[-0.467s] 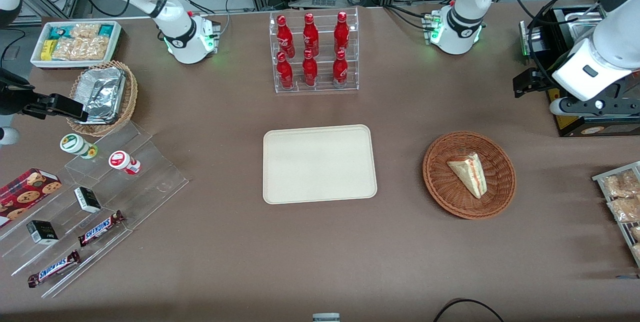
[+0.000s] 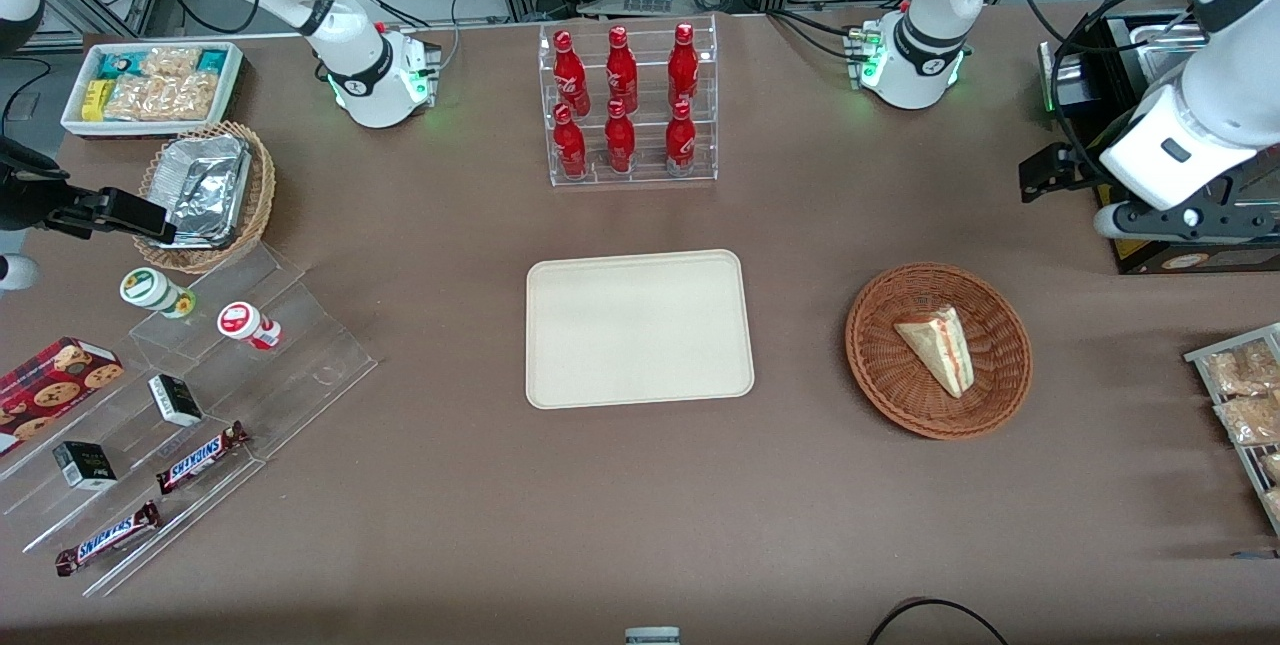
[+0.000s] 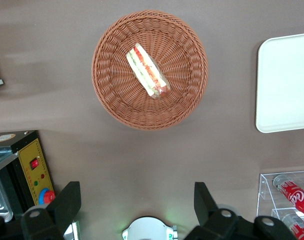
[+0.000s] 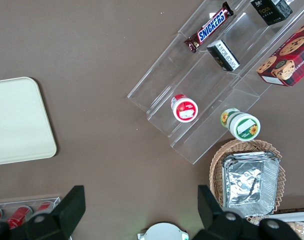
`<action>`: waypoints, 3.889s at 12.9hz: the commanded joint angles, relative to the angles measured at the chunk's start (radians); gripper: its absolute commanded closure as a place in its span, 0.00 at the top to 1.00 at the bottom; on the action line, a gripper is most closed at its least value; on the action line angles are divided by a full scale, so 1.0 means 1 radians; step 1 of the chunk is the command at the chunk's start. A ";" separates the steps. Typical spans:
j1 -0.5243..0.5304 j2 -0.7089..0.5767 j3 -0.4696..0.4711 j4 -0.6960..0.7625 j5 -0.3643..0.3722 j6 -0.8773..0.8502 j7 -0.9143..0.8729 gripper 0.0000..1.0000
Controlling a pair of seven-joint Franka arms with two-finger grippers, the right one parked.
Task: Place sandwich from basket to tray
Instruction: 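Move the left gripper down over the wrapped sandwich in the wicker basket, then close the left gripper on the wrapped sandwich and lift it, then carry the held sandwich from the basket over the cream tray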
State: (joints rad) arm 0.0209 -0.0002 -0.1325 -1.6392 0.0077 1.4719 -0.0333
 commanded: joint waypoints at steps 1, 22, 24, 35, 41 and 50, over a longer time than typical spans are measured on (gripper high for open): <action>0.008 0.031 -0.006 -0.060 -0.009 0.086 0.018 1.00; -0.001 0.227 -0.006 -0.533 -0.002 0.949 -0.685 1.00; -0.001 0.250 -0.006 -0.534 -0.002 0.958 -0.689 1.00; -0.006 0.269 -0.015 -0.464 0.008 0.853 -0.677 0.00; -0.198 0.344 -0.018 -0.113 0.011 0.453 -0.629 0.00; -0.538 0.604 -0.018 0.174 -0.003 0.464 -0.770 0.00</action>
State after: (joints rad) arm -0.4509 0.5302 -0.1637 -1.5817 0.0067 1.9540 -0.7503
